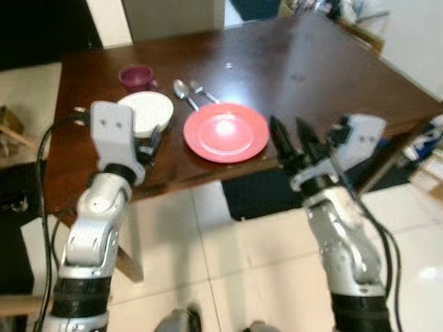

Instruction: Setting the table

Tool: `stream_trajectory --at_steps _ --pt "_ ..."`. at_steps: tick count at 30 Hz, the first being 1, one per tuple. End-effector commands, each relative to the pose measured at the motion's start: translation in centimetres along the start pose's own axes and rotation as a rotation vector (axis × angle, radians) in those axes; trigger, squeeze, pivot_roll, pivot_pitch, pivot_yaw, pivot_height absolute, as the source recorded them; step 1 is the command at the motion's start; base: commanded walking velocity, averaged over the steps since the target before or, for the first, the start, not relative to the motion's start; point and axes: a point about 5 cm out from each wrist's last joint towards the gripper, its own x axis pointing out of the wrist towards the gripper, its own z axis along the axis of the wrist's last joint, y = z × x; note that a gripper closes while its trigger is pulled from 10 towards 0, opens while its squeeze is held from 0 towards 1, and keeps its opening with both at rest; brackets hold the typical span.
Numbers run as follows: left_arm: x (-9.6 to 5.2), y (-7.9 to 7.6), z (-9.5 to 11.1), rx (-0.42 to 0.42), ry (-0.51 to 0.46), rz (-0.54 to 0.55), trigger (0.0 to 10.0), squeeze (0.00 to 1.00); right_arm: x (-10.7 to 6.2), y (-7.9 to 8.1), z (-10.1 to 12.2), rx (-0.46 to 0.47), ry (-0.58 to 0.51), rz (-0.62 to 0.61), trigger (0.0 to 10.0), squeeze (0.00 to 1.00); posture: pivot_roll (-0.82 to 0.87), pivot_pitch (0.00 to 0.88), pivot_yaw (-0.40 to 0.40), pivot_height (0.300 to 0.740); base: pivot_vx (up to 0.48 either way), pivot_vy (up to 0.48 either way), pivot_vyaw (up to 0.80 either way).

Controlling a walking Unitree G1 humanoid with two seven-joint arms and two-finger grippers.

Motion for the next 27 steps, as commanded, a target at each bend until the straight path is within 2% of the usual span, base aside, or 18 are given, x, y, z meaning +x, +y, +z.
stream_trajectory --at_steps 1,11,27 --pt "-0.20 0.45 -0.43 0.001 0.018 0.008 10.0 0.00 -0.04 0.38 -0.41 0.052 0.011 0.010 10.0 0.00 -0.07 0.036 0.081 0.740 0.000 0.000 0.46" --pt "-0.16 0.10 -0.30 0.007 0.014 -0.018 10.0 0.00 0.11 -0.46 0.11 0.156 -0.016 -0.034 10.0 0.00 -0.07 0.038 0.080 0.740 0.000 0.000 0.66" --pt "-0.09 0.05 -0.45 0.011 0.018 -0.019 10.0 0.00 0.06 -0.48 0.15 0.170 -0.016 -0.033 10.0 0.00 -0.08 0.037 0.084 0.740 0.000 0.000 0.76"
